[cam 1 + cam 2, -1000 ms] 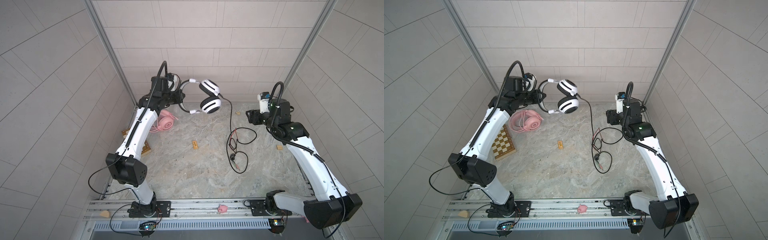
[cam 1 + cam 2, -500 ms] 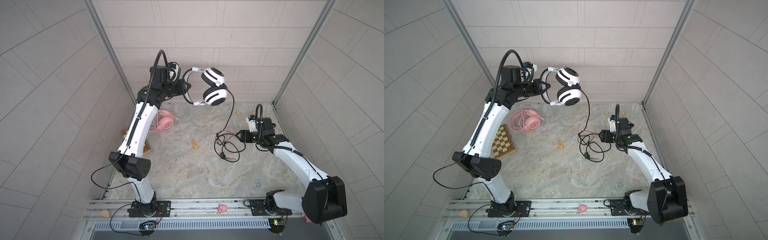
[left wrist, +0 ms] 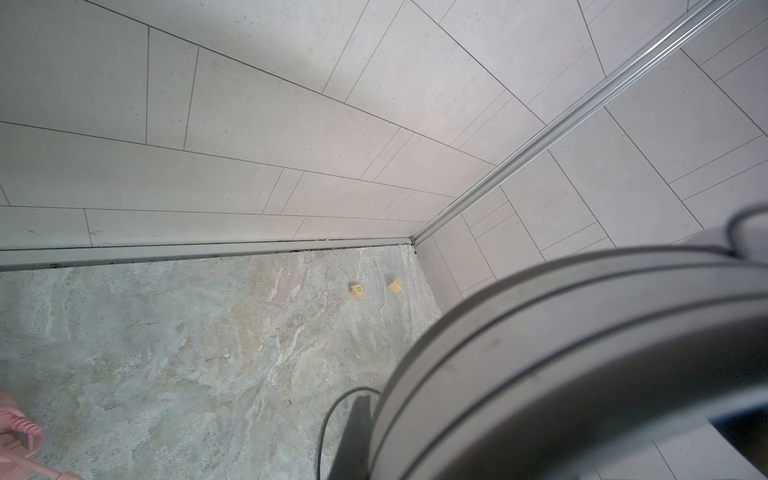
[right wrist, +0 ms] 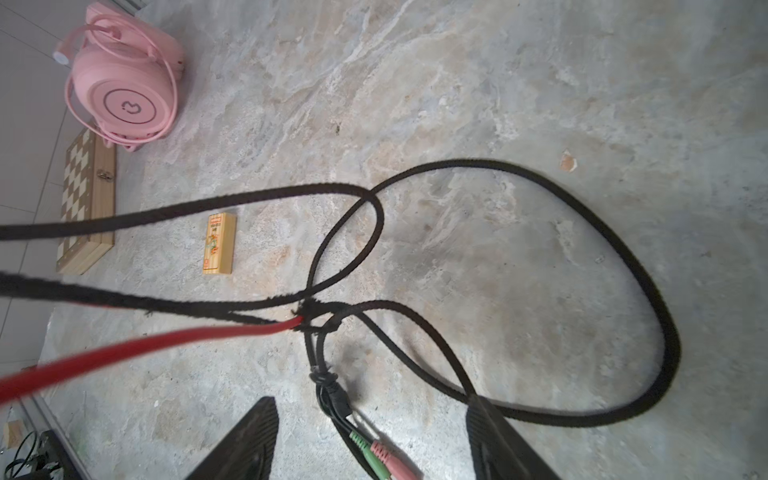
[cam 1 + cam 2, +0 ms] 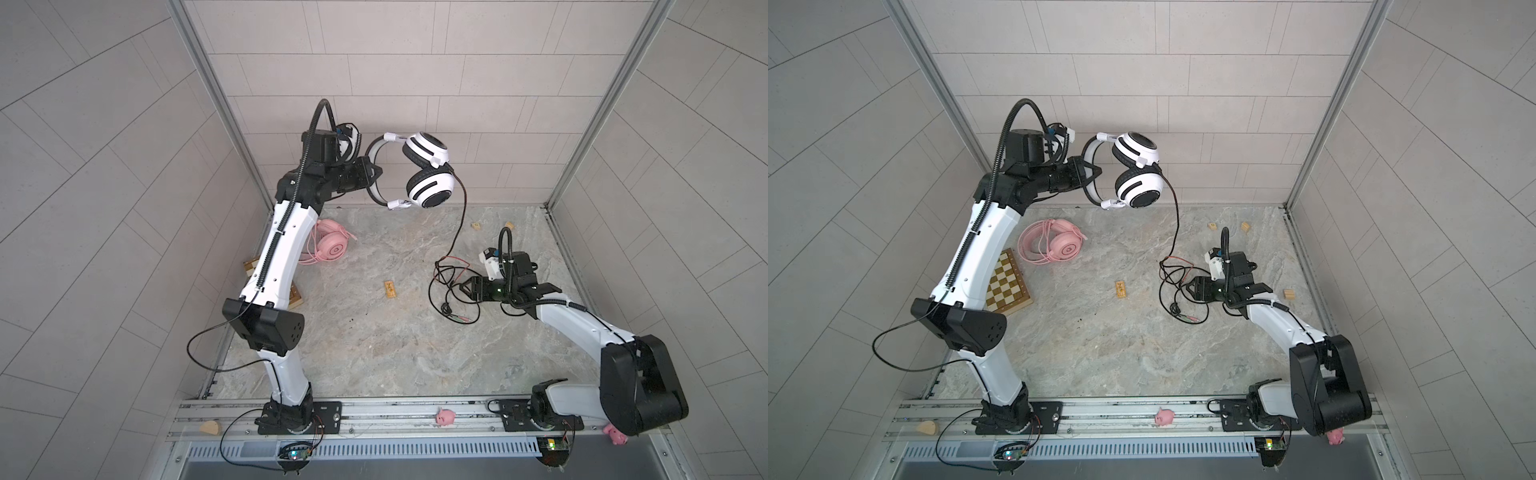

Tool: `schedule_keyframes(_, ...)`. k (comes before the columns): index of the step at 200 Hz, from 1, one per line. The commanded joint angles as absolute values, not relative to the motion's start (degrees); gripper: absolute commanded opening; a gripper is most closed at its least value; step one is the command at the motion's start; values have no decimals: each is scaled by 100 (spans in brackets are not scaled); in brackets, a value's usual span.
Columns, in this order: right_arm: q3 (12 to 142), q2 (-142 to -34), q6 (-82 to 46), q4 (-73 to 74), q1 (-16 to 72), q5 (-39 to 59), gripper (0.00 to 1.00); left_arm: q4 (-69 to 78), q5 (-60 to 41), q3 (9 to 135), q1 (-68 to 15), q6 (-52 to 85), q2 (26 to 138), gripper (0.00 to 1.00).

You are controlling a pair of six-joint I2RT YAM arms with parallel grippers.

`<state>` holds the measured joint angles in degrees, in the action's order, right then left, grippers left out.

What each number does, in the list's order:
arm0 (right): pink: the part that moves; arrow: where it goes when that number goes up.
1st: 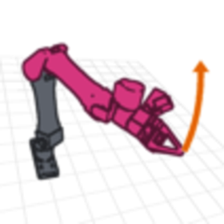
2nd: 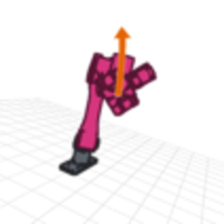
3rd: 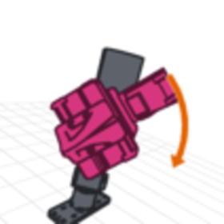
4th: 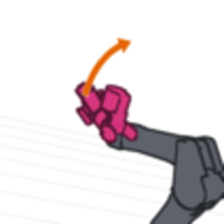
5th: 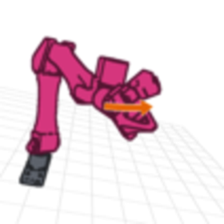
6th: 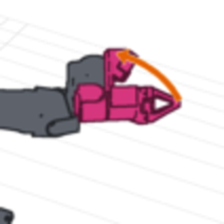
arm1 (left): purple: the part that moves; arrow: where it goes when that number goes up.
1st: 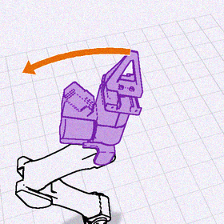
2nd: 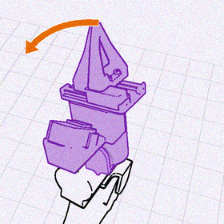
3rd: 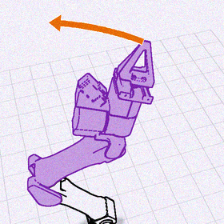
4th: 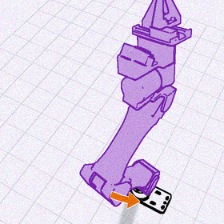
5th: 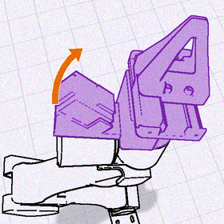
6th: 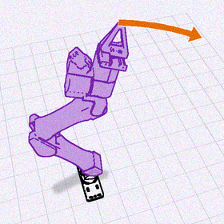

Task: Wrap the headphones
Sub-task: 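Lift the white headset high with the left gripper while the right grasps the cable, then raise the white headset farther with the left gripper while the right pulls the cable taut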

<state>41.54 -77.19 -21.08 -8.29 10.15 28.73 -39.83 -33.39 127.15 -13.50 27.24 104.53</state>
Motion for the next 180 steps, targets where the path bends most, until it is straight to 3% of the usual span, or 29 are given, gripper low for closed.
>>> schedule_keyframes(1,4313,-8218,-2250,-721,1073,2503,76,-3718,-3539,13016,-1338,2962,10391,0)
schedule_keyframes(41,4911,-8983,-1994,-763,1374,2824,85,-3762,-3527,13015,-1338,2945,10397,0)
schedule_keyframes(75,5259,-9418,-1672,-1079,1826,2191,85,-3884,-3527,13008,-1338,2910,10405,0)
schedule_keyframes(138,5563,-10176,-1682,-968,2008,2001,78,-3780,-3694,13001,-1285,3131,10380,0)
schedule_keyframes(157,5647,-10387,-1723,-1153,1997,1788,66,-3289,-4152,12829,-1142,3706,10355,0)
schedule_keyframes(180,5622,-10441,-1775,-1286,1995,1396,36,-2849,-4378,12674,-1039,4121,10282,0)
